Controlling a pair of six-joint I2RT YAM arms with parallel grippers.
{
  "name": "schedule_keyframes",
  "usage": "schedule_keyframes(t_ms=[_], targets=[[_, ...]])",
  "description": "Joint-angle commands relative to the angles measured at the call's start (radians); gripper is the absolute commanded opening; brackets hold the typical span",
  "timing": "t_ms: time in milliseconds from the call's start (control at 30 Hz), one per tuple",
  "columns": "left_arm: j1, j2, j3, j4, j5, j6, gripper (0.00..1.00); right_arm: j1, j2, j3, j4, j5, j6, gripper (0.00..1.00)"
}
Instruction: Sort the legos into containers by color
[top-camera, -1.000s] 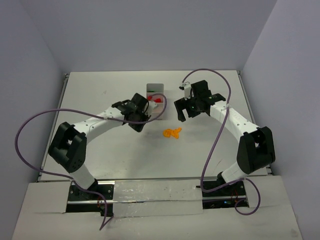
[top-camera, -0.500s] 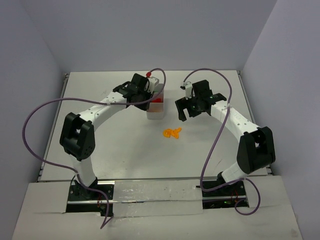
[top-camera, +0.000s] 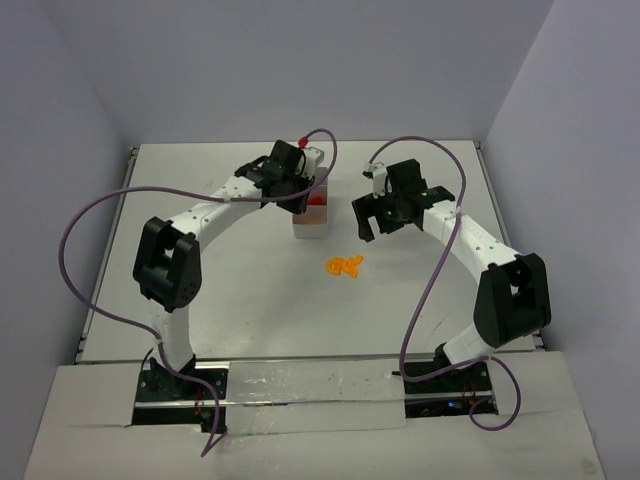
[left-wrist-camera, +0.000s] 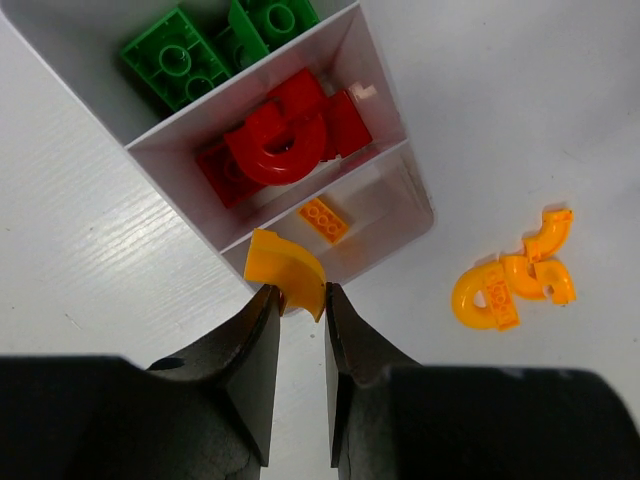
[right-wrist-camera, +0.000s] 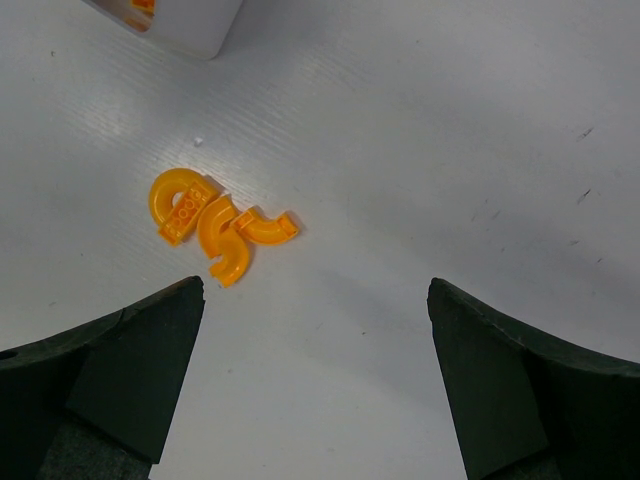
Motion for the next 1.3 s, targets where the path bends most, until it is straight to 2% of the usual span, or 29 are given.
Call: schedule_keyframes(t_ms=[0,33,133,200,400,500,633,767,833,900,1033,1100,1267], targets=[[-0.017,0.025,0.056,0.001,0.019,-0.015,0.21,-0.012,-0.008,0.008,0.026,-0.008,-0.005,1.0],[-0.019,0.03,0.06,-0.002,0.016,-0.014,0.27,-0.012,-0.007,0.008,0.026,-0.008,-0.005,1.0],[-0.021,0.038,0.069,-0.01,0.012,-0.014,0.36,-0.013,-0.007,0.008,0.026,-0.008,-0.005,1.0],[-0.022,0.043,0.076,-0.015,0.009,-0.016,0.47,-0.014,-0.007,0.006,0.026,-0.008,-0.005,1.0],[-0.021,0.046,0.108,-0.034,0.002,-0.017,0.6,-0.014,-0.007,0.001,0.026,-0.004,-0.006,1.0],[-0.021,0.02,0.145,-0.067,0.004,-0.017,0.61,-0.014,-0.01,-0.01,0.027,0.005,-0.011,1.0],[-0.009,-0.087,0.154,-0.094,0.058,-0.003,0.62,-0.014,-0.021,-0.035,0.031,0.012,-0.049,0.96],[0.035,-0.225,0.072,-0.12,0.26,0.073,0.62,-0.013,0.015,-0.028,-0.014,-0.046,-0.182,0.88],[0.09,-0.307,-0.015,-0.128,0.412,0.129,0.63,-0.013,0.065,0.003,-0.081,-0.097,-0.275,0.84],[0.137,-0.338,-0.069,-0.138,0.461,0.131,0.62,-0.008,0.114,0.062,-0.126,-0.087,-0.312,0.8],[0.221,-0.381,-0.133,-0.151,0.478,0.112,0.61,-0.002,0.186,0.136,-0.172,-0.097,-0.281,0.71],[0.25,-0.408,-0.152,-0.143,0.481,0.106,0.61,0.016,0.169,0.105,-0.148,-0.084,-0.242,0.7],[0.334,-0.434,-0.177,-0.135,0.492,0.09,0.61,0.084,0.155,0.05,-0.124,-0.057,-0.113,0.57]])
